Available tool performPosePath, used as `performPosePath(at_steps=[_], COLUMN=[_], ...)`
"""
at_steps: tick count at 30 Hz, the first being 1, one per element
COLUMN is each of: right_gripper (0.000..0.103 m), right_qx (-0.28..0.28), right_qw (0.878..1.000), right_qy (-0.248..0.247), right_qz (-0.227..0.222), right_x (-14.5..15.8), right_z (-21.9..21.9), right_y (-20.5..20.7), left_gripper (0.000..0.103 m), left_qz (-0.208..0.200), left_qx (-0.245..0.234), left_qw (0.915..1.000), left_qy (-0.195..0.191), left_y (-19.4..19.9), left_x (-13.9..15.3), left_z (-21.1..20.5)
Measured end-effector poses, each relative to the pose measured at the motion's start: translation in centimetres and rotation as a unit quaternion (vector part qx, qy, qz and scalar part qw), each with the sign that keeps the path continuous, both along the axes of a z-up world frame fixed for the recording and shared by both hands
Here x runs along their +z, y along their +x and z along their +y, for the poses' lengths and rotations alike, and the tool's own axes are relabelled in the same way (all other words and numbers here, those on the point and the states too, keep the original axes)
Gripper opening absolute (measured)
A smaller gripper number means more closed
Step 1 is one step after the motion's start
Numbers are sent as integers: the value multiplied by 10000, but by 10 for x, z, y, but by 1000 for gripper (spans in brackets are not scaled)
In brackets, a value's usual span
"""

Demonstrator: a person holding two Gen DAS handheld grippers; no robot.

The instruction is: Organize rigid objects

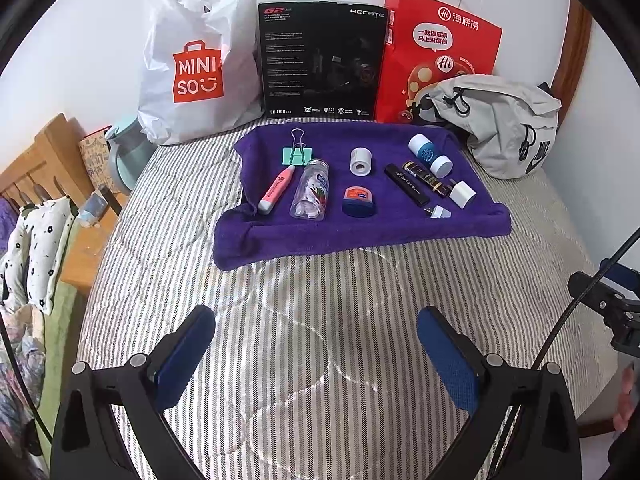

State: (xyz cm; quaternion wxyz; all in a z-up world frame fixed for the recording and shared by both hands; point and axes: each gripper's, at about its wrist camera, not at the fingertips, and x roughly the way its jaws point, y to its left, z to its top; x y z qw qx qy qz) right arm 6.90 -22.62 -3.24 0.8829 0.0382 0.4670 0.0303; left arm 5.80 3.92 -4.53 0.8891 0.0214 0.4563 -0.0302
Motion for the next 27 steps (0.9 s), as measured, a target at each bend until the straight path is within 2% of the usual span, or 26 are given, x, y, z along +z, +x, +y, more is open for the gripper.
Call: performPosePath(at_steps=[27], right_gripper=[103], right_qx=[14], right_qw=[10000], right_qy=[-96], right_qz=[-18], right_x=[0], right_z=[1], right_y=[-1], left_gripper=[102], left_qz=[-79], left_qx=[-32], left_qw=[10000], left_qy=[32], left_y=[2], left_x=[-1], left_z=[-5])
